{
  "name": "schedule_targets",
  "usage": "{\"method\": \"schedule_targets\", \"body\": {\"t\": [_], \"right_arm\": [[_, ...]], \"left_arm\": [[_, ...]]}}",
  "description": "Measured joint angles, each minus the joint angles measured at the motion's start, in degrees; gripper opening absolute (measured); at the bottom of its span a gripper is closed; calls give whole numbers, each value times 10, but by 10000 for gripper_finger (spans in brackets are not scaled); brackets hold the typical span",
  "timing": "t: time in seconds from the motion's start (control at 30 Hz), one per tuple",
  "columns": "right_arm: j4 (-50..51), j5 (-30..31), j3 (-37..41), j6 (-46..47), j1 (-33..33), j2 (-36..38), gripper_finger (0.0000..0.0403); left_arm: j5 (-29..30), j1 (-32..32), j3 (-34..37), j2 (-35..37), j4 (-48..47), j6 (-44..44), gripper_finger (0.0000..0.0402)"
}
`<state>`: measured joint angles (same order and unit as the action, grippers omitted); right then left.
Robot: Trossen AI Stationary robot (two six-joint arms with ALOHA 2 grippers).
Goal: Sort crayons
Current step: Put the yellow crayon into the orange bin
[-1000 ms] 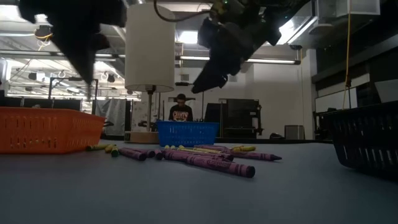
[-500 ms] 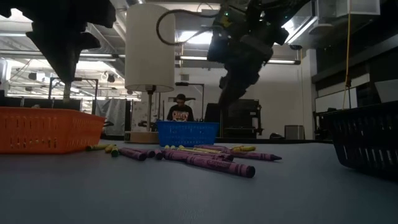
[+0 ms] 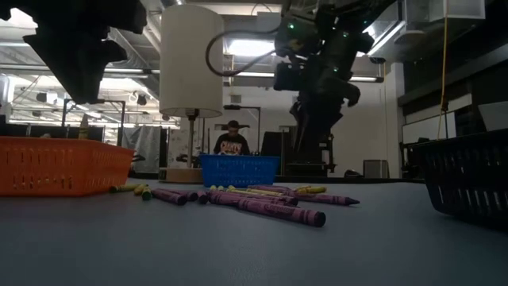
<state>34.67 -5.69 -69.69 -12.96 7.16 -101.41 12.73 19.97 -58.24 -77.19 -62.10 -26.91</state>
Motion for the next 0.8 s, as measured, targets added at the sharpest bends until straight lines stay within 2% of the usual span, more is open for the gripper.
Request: {"method": "schedule_targets", "body": {"t": [0.2, 0.47, 0.63, 0.8], "right_arm": [[13, 0, 0, -15, 0, 0, 159], [14, 0, 0, -15, 0, 0, 159], [16, 0, 0, -23, 0, -9, 159], [22, 1, 0, -45, 0, -48, 159]], "left_arm": [[4, 0, 0, 0, 0, 0, 134], [62, 0, 0, 0, 0, -1, 130], [63, 0, 0, 0, 0, -1, 129], [63, 0, 0, 0, 2, -1, 128]]}}
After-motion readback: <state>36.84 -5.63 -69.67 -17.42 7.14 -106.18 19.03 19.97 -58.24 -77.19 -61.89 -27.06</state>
